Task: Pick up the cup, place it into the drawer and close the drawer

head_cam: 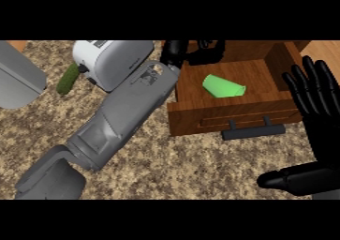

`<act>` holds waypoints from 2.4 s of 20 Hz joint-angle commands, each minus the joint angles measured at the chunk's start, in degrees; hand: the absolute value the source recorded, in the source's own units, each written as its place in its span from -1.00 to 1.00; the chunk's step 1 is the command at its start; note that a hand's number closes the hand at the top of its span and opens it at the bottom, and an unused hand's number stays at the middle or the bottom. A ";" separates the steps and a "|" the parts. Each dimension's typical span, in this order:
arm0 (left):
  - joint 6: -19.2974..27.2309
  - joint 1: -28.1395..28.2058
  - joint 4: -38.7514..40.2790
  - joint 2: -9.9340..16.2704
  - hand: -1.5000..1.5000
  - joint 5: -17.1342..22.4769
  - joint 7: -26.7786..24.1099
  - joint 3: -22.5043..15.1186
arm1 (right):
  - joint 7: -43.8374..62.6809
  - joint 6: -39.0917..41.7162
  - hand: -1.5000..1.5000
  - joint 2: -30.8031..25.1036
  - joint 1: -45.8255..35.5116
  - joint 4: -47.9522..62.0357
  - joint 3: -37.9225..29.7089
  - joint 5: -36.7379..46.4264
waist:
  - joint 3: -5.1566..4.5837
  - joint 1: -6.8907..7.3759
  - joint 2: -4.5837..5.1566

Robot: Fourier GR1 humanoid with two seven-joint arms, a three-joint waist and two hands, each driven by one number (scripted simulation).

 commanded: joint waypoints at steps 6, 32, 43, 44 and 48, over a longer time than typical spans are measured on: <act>0.44 0.21 -1.28 0.00 -1.00 4.33 -1.25 -3.25 | 1.72 -0.49 -1.00 0.38 -2.64 0.22 -0.45 -2.32 | -0.03 -0.04 0.17; -0.84 23.47 -36.05 14.94 -1.00 13.11 -0.26 6.53 | -0.03 13.09 1.00 -11.27 7.85 -5.50 -2.88 1.34 | -0.10 7.81 -2.02; -8.63 48.86 -57.80 27.55 -1.00 15.60 0.46 11.69 | 0.26 7.91 1.00 -7.49 6.42 -2.12 6.89 19.92 | -0.15 7.44 -1.50; -5.33 50.04 -63.11 27.90 -1.00 15.57 3.66 10.30 | -6.44 8.86 1.00 -9.05 5.63 4.70 6.03 23.17 | -0.07 8.31 -1.57; -9.67 52.96 -61.57 29.38 -1.00 16.24 1.59 12.23 | -10.83 9.66 1.00 -15.09 1.54 7.09 9.50 33.56 | -0.10 8.42 -1.33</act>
